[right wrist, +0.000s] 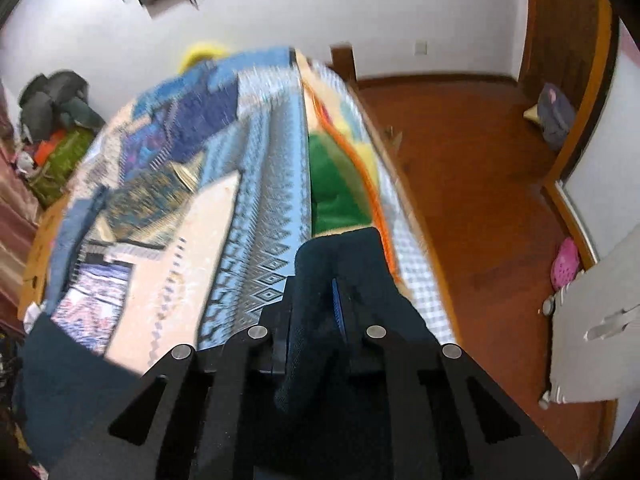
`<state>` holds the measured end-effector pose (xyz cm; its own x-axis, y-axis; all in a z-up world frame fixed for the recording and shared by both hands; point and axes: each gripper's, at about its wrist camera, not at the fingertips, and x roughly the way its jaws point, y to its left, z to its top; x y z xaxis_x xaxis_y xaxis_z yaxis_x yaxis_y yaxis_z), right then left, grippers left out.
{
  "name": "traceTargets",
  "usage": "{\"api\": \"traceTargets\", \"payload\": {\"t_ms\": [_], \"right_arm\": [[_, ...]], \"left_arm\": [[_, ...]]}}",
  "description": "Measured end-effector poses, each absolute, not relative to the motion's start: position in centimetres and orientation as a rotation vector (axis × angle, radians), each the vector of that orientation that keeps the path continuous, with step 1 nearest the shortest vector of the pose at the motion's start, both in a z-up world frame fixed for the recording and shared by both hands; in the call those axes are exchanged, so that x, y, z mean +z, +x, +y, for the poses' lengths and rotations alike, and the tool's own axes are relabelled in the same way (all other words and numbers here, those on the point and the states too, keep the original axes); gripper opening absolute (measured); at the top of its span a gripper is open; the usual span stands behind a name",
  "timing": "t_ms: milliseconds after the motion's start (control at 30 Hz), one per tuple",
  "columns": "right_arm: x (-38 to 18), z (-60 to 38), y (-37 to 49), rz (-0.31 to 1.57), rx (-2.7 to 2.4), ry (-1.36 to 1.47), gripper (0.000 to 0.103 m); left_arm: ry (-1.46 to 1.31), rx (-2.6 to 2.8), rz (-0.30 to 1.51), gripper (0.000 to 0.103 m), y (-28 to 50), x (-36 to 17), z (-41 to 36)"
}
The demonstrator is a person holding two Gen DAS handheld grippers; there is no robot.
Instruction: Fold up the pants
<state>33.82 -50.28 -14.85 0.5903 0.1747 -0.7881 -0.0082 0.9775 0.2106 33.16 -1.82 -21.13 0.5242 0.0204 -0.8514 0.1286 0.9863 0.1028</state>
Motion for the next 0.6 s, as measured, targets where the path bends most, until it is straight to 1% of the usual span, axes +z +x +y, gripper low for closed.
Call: {"api": "traceTargets", "payload": {"t_ms": [167, 233, 367, 433, 500, 600], "right_arm": [[-10.3, -52.1, 29.3, 0.801, 0.132, 0.226, 0.014], [-9.8, -52.3, 28.2, 0.773, 0.128, 0.234, 0.014], [-11.1, -53.1, 25.9, 0.766, 0.086, 0.254, 0.015], [-12.6, -53.0, 26.4, 0.783, 0.045, 0.277, 0.015], [-13.6, -54.6, 25.7, 0.802, -0.029, 0.296, 0.015], [-15.1, -57.6, 24.4, 0.831, -0.079, 0.398, 0.015]], "left_arm": [[0.172, -0.115, 1.008, 0.09, 31.5, -20.5, -4.3], [0.177, -0.127, 1.005, 0.09, 30.9, -20.4, -5.0], [0.175, -0.13, 1.012, 0.09, 29.7, -20.4, -5.5], [0.17, -0.125, 1.019, 0.09, 29.3, -20.6, -5.3], [0.168, -0.116, 1.034, 0.091, 28.9, -21.1, -4.9], [0.136, -0.101, 1.073, 0.093, 28.7, -22.3, -4.0]]}}
